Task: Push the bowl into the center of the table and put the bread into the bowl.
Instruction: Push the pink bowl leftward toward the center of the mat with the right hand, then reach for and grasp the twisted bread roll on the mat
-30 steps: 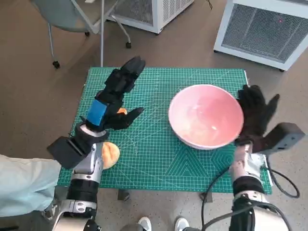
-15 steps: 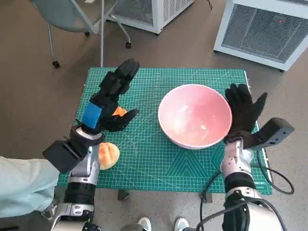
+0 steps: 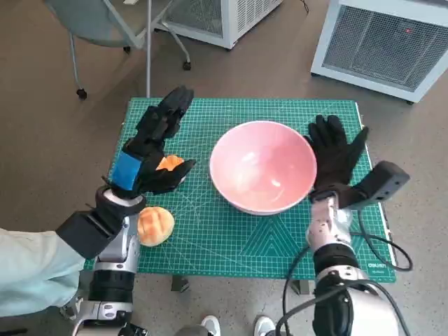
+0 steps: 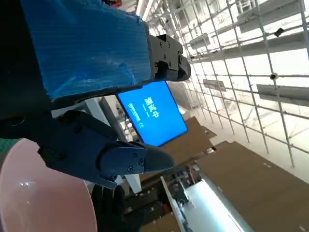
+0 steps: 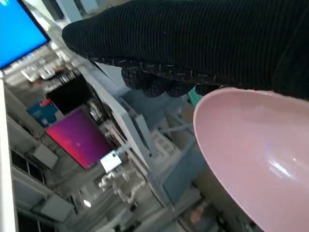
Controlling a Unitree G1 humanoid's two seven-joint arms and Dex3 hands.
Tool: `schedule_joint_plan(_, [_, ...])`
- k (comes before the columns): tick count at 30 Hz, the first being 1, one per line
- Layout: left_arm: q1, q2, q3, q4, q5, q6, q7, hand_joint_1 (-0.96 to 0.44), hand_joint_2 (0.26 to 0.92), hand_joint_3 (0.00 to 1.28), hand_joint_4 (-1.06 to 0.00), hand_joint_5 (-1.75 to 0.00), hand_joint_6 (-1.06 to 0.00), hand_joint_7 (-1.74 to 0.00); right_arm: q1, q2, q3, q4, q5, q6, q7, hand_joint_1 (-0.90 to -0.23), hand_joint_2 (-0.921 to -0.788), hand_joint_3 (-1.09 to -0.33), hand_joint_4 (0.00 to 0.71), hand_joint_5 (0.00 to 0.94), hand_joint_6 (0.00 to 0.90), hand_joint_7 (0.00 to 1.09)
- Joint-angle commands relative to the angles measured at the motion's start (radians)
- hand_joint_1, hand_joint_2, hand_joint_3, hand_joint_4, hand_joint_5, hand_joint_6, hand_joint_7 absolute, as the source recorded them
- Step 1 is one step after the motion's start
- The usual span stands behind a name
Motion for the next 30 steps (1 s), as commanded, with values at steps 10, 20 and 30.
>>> schedule_joint_plan(10, [0.019,0.006,-0.009,-0.022,0.025,0.001,0.034,-0.62,0.921,0.34,-0.21,0.0,-0.19,-0.22,-0.011,0.014,0.042,0.016,-0.051,0.024,-0.04,-0.531,-0.921,-0.78,0.297,0.003,0.33,0.31])
schedule_joint_plan(20, [0.023,0.002,-0.01,-0.01,0.023,-0.009,0.036,-0.62,0.921,0.34,-0.21,0.0,-0.19,-0.21,-0.013,-0.049,0.073,-0.024,-0.076,-0.053,0.009,-0.529,-0.921,-0.779,0.248,0.0,0.315,0.29])
schedule_joint_plan(30, [0.009,-0.01,-0.014,0.007,0.026,-0.007,0.047,-0.62,0.921,0.34,-0.21,0.0,-0.2,-0.2,0.057,-0.103,0.164,-0.168,-0.136,-0.299,0.107,-0.529,-0.921,-0.76,0.205,0.009,0.272,0.28])
